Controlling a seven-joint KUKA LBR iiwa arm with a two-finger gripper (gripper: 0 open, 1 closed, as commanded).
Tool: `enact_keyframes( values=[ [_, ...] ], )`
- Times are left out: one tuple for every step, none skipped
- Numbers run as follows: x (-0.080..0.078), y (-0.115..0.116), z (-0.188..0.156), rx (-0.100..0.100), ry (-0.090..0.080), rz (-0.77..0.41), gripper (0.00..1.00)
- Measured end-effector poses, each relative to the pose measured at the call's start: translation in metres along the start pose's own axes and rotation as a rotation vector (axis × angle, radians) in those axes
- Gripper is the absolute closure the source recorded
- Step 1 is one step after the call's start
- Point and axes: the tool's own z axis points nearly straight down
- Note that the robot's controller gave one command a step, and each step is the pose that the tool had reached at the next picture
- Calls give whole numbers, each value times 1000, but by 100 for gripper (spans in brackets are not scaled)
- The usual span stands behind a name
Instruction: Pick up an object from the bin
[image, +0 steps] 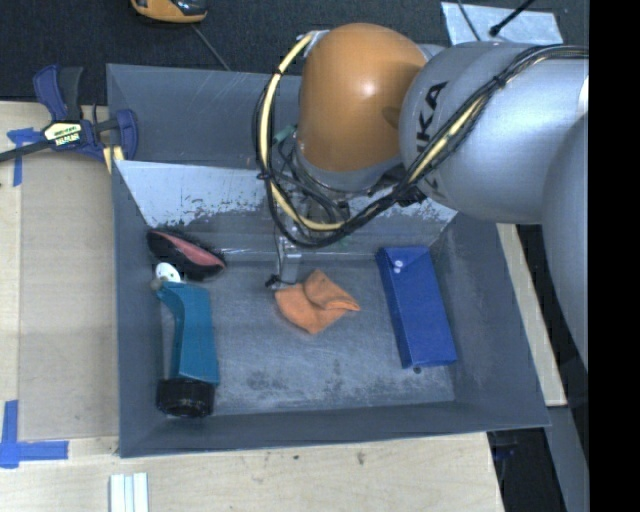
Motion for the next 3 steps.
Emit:
enact_keyframes(
  values=[
    [-1, 0, -5, -2, -8, 2, 0],
    [23, -23, 29, -3, -14, -68, 0],
    [21, -46, 63, -1, -6, -153, 0]
  ],
)
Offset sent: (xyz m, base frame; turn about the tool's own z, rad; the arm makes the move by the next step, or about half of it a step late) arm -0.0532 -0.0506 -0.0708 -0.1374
